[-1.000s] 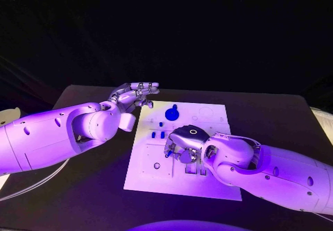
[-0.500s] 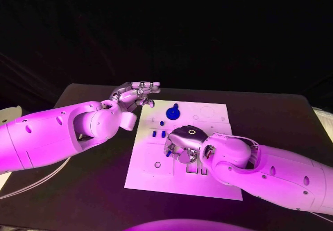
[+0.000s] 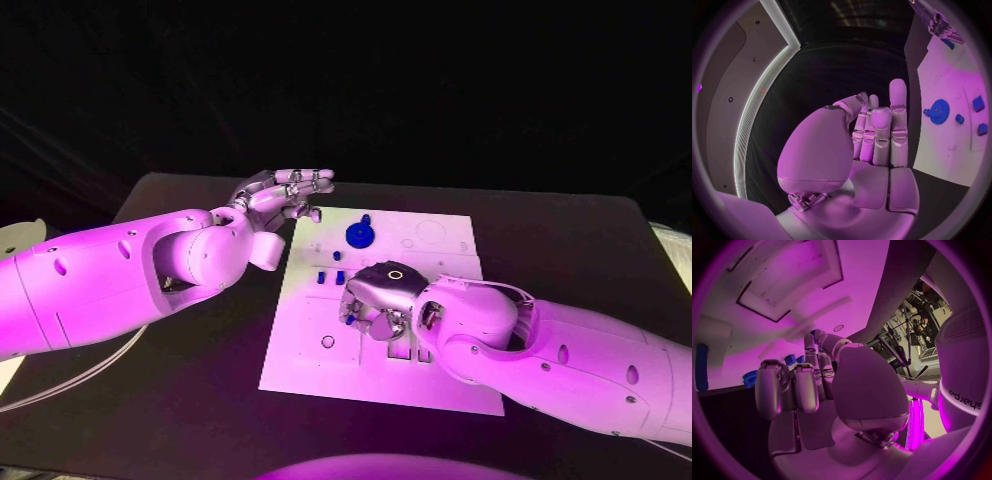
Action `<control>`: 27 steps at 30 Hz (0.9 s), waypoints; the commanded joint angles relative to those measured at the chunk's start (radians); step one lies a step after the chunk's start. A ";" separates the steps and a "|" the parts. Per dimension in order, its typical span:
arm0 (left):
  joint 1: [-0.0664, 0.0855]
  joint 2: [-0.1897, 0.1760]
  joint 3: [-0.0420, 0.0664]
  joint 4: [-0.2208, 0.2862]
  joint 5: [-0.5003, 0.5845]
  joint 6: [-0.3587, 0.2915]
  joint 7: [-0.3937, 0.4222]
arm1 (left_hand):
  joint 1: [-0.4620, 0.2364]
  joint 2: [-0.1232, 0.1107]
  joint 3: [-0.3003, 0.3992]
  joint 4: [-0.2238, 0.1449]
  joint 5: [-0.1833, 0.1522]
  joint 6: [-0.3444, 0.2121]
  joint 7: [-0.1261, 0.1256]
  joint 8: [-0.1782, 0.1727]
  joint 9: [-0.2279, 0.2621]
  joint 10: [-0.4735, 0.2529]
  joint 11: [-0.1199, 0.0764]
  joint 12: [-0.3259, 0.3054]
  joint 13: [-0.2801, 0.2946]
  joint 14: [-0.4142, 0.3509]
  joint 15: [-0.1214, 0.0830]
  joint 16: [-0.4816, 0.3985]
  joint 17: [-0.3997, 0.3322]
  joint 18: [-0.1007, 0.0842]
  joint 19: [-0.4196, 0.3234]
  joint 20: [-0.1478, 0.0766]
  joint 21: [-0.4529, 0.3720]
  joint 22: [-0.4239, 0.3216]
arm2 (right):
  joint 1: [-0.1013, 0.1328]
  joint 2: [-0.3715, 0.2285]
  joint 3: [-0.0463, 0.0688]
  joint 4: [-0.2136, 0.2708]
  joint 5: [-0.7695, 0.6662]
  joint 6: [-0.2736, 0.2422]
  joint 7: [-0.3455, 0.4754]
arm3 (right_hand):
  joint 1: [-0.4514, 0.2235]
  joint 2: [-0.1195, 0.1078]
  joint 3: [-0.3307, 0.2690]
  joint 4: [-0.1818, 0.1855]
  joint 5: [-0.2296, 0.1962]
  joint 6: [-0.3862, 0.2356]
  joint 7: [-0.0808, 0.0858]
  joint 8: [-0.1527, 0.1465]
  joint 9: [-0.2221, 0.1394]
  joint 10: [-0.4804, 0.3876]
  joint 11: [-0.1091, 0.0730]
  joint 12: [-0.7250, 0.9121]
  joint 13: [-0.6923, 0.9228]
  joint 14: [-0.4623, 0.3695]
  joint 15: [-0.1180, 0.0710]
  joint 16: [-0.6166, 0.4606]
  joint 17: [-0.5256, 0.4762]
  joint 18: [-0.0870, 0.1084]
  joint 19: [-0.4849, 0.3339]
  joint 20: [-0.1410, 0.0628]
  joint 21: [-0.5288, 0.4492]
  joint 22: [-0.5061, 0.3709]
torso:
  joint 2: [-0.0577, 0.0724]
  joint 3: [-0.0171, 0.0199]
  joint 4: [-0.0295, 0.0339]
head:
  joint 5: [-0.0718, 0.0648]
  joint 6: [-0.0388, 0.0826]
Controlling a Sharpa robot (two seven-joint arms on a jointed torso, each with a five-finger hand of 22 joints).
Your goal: Assemble the parts on the task board
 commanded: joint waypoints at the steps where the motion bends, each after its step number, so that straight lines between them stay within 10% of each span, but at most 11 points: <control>1: 0.000 0.001 0.001 0.003 -0.006 0.021 0.001 | -0.012 0.002 -0.003 -0.003 0.007 -0.009 0.001 -0.003 -0.001 -0.009 -0.001 0.003 0.001 -0.010 0.000 -0.006 -0.002 0.018 -0.006 0.004 -0.006 -0.001 | -0.003 0.004 -0.005 -0.006 -0.011 0.055 -0.016 | -0.025 -0.006 -0.017 0.007 0.002 -0.029 0.009 -0.012 -0.006 -0.040 0.005 -0.002 -0.013 0.065 0.012 -0.001 0.048 0.010 -0.005 0.007 -0.006 -0.005 | 0.000 0.0002 0.0002 | 0.000 -0.001; 9: 0.000 0.000 0.000 0.003 -0.007 0.031 -0.009 | -0.016 0.001 -0.006 -0.003 0.006 -0.012 0.003 -0.003 -0.001 -0.012 0.000 0.005 0.002 -0.013 0.001 -0.008 -0.007 0.018 -0.007 0.005 -0.007 -0.002 | -0.003 0.007 -0.008 -0.017 -0.009 0.030 -0.031 | -0.049 -0.029 -0.038 0.016 0.000 -0.105 0.034 -0.012 -0.026 -0.155 0.037 0.001 -0.032 0.057 0.037 -0.026 0.015 0.018 -0.024 0.030 -0.035 -0.045 | 0.000 0.0010 -0.0003 | 0.003 -0.002; 27: 0.000 -0.003 -0.001 0.003 -0.013 0.043 -0.020 | -0.019 0.001 -0.010 -0.005 0.006 -0.016 0.004 -0.004 -0.001 -0.019 0.002 0.009 0.002 -0.018 0.003 -0.011 -0.016 0.018 -0.009 0.007 -0.010 -0.004 | -0.003 -0.048 -0.006 0.041 -0.003 -0.060 -0.022 | -0.042 -0.036 -0.063 0.014 -0.001 -0.134 0.043 -0.010 -0.038 -0.206 0.046 0.007 -0.030 0.053 0.045 -0.042 -0.008 0.025 -0.037 0.041 -0.057 -0.075 | 0.000 0.0002 -0.0006 | -0.007 0.005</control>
